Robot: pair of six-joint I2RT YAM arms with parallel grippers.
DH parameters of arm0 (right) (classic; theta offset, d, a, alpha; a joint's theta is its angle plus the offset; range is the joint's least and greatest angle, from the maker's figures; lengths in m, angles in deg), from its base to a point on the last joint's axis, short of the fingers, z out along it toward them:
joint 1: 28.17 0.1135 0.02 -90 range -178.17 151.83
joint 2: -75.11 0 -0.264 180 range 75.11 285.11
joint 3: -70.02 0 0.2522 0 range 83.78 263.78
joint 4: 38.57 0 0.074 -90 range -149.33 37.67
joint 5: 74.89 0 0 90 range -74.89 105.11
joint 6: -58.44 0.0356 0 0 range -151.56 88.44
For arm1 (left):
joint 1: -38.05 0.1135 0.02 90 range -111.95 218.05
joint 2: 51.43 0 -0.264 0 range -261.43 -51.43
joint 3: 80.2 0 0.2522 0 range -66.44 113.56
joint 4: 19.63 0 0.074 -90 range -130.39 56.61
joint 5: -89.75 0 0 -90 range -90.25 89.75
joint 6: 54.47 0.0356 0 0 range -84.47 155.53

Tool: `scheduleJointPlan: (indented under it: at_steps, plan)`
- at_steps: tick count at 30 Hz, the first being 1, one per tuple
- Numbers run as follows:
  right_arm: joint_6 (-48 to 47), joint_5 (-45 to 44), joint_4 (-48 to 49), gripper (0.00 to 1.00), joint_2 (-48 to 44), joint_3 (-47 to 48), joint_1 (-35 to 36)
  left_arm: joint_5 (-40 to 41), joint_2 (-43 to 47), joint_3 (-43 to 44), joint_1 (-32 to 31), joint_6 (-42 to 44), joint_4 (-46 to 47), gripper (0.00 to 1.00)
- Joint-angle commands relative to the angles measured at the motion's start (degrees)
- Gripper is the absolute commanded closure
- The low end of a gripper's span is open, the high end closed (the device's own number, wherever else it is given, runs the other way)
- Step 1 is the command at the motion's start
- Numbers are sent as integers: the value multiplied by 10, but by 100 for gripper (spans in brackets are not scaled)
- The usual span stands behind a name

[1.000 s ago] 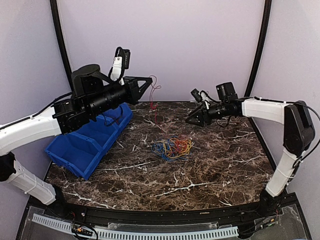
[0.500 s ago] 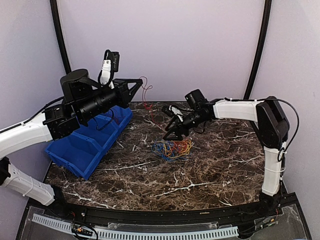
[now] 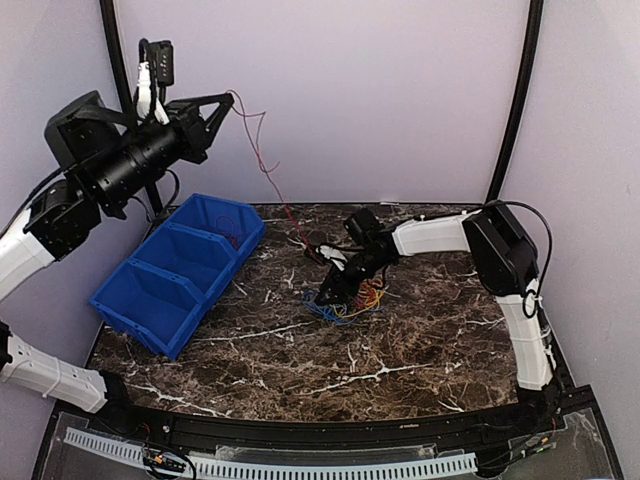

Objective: Untangle the cables

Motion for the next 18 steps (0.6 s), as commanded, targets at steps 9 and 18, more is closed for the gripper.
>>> scheduleJointPlan:
  at_steps: [9,18]
  plan:
    - [-23,-98,3,52,-55,-106,-46,33,48,220,-1,123,-20,100]
    - [-44,-159,-16,50,-133,-158,-129,-4,39,148,-1,61,-28,100]
